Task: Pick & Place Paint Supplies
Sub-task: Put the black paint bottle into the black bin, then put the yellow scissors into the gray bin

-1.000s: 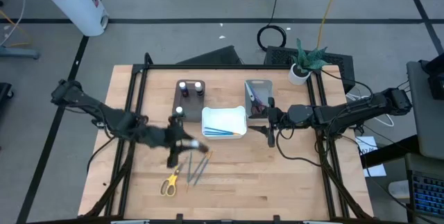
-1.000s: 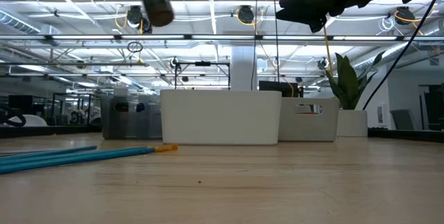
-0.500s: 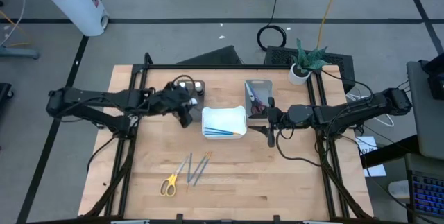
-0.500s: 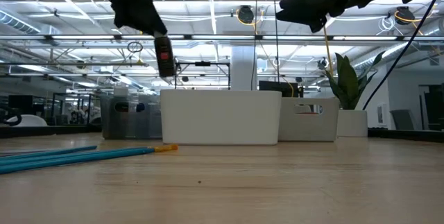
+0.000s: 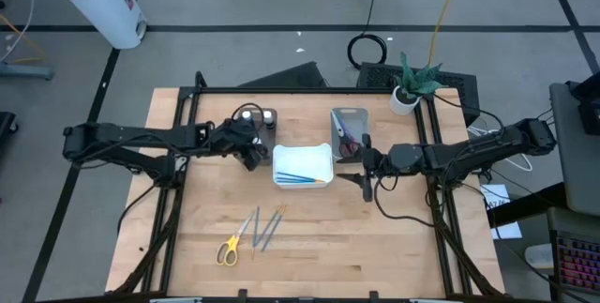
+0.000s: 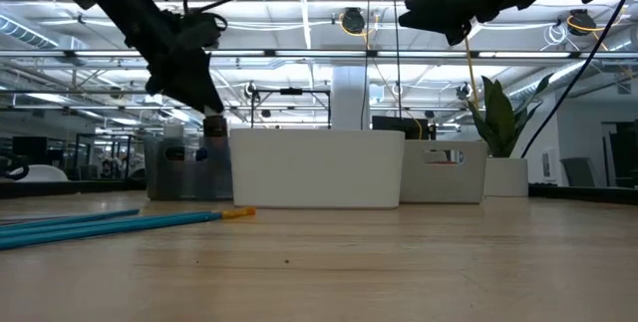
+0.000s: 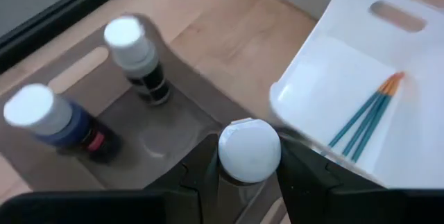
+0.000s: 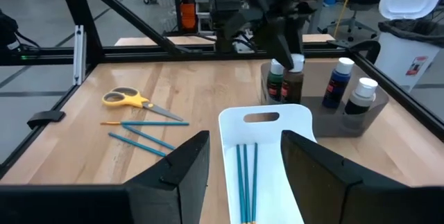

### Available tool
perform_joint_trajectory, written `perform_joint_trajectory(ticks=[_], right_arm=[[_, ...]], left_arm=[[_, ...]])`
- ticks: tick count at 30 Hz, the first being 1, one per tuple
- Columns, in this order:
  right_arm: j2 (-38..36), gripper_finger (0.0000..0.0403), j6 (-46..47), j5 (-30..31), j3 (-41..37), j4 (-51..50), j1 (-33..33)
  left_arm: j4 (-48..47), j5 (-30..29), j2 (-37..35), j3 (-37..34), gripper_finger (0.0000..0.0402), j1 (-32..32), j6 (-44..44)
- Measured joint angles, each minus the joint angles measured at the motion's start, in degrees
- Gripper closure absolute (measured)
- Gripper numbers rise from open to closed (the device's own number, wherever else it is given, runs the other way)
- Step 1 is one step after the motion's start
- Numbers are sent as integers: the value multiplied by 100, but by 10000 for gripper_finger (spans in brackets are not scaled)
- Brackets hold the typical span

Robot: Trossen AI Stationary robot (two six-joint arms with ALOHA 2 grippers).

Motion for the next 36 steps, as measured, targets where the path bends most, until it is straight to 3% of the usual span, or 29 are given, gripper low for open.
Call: perform_joint_trajectory(ticks=[12, 19, 25, 30, 36], right_arm=[[0, 234, -38, 10, 0, 40, 0], [0, 234, -33, 12, 0, 39, 0], [0, 234, -33, 12, 0, 39, 0], [0, 234, -33, 12, 0, 35, 0], [0, 234, -33, 12, 0, -13, 0]], left_arm=[[520, 339, 777, -93, 276, -3, -127], [603, 500, 887, -84, 268, 2, -73], [576, 606, 845, -67, 214, -8, -70], [506, 612, 843, 150, 154, -7, 507], [-516, 616, 843, 944, 106, -9, 974]])
